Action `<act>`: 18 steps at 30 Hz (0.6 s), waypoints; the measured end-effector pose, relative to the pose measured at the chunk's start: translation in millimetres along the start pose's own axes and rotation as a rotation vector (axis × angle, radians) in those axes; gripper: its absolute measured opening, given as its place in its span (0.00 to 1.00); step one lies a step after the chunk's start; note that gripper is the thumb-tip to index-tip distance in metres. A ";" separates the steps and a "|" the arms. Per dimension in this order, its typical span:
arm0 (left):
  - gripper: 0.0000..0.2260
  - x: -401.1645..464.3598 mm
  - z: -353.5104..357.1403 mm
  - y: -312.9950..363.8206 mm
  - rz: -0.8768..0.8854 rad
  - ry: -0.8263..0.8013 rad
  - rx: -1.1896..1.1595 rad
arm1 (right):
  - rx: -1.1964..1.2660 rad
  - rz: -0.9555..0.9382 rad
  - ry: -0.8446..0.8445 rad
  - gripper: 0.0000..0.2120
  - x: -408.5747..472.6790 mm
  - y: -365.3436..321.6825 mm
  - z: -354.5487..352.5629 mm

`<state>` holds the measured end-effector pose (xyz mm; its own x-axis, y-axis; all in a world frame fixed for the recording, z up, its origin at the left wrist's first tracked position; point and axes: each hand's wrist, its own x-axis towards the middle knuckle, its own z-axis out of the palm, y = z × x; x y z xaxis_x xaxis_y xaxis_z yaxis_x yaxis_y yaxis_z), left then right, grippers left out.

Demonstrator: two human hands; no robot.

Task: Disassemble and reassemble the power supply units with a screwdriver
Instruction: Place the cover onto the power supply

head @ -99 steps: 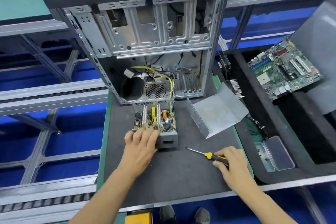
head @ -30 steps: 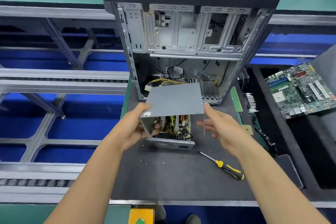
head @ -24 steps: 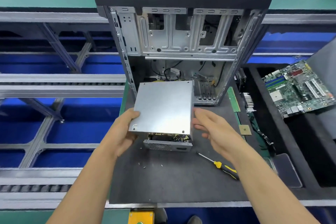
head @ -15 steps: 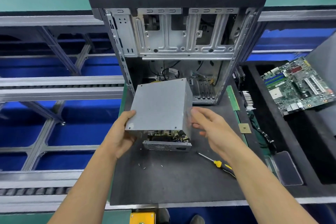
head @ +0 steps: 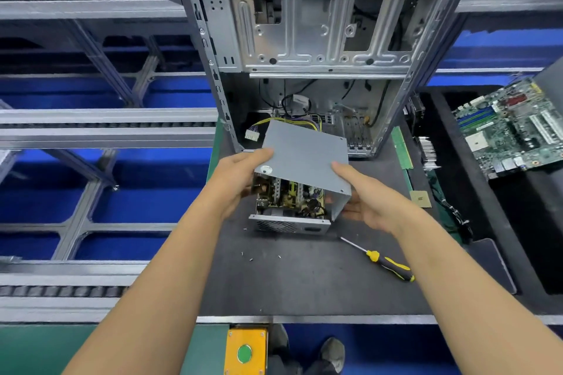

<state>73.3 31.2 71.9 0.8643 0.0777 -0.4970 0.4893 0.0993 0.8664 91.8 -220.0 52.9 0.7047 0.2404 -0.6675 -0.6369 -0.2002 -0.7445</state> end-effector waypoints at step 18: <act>0.14 0.3 -10.8 -29.9 -0.041 0.065 -0.132 | -0.088 -0.023 -0.012 0.40 12.7 4.3 10.8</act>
<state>57.7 38.9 45.3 0.8325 0.1343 -0.5375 0.5007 0.2327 0.8337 94.6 -207.6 41.3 0.7143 0.2574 -0.6507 -0.5907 -0.2769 -0.7579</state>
